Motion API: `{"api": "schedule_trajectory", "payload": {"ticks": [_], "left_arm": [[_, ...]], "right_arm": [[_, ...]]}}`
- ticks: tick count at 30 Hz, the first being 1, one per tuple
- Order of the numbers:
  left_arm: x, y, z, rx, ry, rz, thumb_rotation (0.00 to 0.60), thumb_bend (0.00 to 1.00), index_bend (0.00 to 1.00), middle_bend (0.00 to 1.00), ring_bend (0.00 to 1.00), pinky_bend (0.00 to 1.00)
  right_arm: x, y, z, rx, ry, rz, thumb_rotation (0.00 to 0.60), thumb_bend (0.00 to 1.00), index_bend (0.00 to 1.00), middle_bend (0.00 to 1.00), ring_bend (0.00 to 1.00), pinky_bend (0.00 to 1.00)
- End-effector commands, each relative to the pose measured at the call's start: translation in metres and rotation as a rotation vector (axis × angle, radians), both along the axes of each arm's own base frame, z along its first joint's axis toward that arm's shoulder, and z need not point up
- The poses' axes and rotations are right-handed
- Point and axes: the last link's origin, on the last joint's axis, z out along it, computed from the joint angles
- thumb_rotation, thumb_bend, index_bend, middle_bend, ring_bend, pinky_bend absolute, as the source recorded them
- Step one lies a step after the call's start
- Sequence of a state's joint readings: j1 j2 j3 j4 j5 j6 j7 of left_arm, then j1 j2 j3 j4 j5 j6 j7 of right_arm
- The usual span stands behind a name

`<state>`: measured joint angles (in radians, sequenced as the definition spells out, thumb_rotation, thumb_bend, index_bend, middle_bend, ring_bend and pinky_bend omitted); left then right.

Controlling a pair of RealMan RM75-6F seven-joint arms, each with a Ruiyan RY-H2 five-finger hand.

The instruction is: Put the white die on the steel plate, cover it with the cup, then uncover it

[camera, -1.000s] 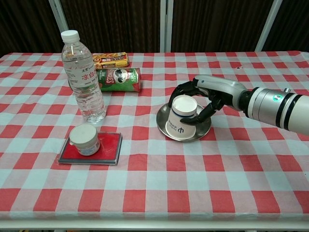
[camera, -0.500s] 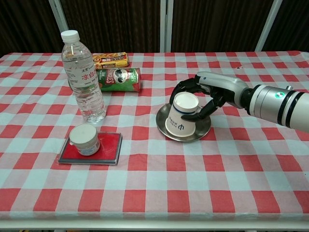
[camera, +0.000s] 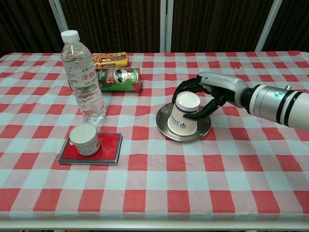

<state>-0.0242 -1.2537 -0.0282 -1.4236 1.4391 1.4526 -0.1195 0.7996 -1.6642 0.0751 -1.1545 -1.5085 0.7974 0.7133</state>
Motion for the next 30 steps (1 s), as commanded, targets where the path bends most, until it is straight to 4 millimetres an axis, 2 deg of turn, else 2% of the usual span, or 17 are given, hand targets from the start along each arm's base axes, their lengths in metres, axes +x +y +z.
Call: {"api": "schedule_trajectory", "payload": {"ticks": [1,5,7,11,13,20,26,28,30], "left_arm": [[0.0,0.0,0.0,0.0,-0.002,0.0,0.6,0.07,0.2,0.19,0.1,0.08],[-0.001,-0.002,0.001,0.005,-0.002,0.006,0.6,0.07,0.2,0.19,0.1,0.08],[-0.001,-0.002,0.001,0.003,-0.001,0.007,0.6,0.07,0.2,0.19,0.1,0.08],[0.0,-0.002,0.001,0.004,0.001,0.005,0.6,0.07,0.2,0.19,0.1,0.08],[0.0,-0.001,0.001,0.003,0.002,0.001,0.6,0.07,0.2,0.19,0.1,0.08],[-0.001,-0.002,0.001,0.005,0.004,0.009,0.6,0.07,0.2,0.19,0.1,0.08],[-0.001,-0.002,0.001,0.006,0.013,0.009,0.6,0.07,0.2,0.19,0.1,0.08],[-0.001,-0.001,0.001,0.007,0.016,0.007,0.6,0.07,0.2,0.19,0.1,0.08],[-0.001,-0.001,0.001,0.009,0.015,0.005,0.6,0.07,0.2,0.19,0.1,0.08]], "right_arm": [[-0.003,-0.005,0.002,-0.019,-0.002,-0.015,0.6,0.28,0.49,0.28,0.04,0.06],[-0.006,-0.021,0.002,-0.06,-0.002,-0.065,0.6,0.28,0.48,0.28,0.04,0.06],[-0.005,-0.019,0.0,-0.049,-0.007,-0.06,0.6,0.28,0.48,0.28,0.04,0.06],[0.0,0.0,0.0,0.008,-0.016,0.005,0.6,0.28,0.48,0.28,0.04,0.06],[0.0,0.001,0.001,0.008,-0.003,0.024,0.6,0.28,0.47,0.28,0.04,0.06],[-0.01,-0.023,0.002,-0.069,0.028,-0.049,0.6,0.28,0.47,0.28,0.04,0.06],[-0.001,0.001,0.001,-0.009,0.001,0.029,0.6,0.28,0.46,0.28,0.04,0.06],[-0.001,0.001,0.002,-0.008,0.011,0.038,0.6,0.28,0.46,0.28,0.04,0.06],[-0.003,-0.008,0.003,-0.035,0.025,0.017,0.6,0.28,0.45,0.29,0.04,0.06]]}}
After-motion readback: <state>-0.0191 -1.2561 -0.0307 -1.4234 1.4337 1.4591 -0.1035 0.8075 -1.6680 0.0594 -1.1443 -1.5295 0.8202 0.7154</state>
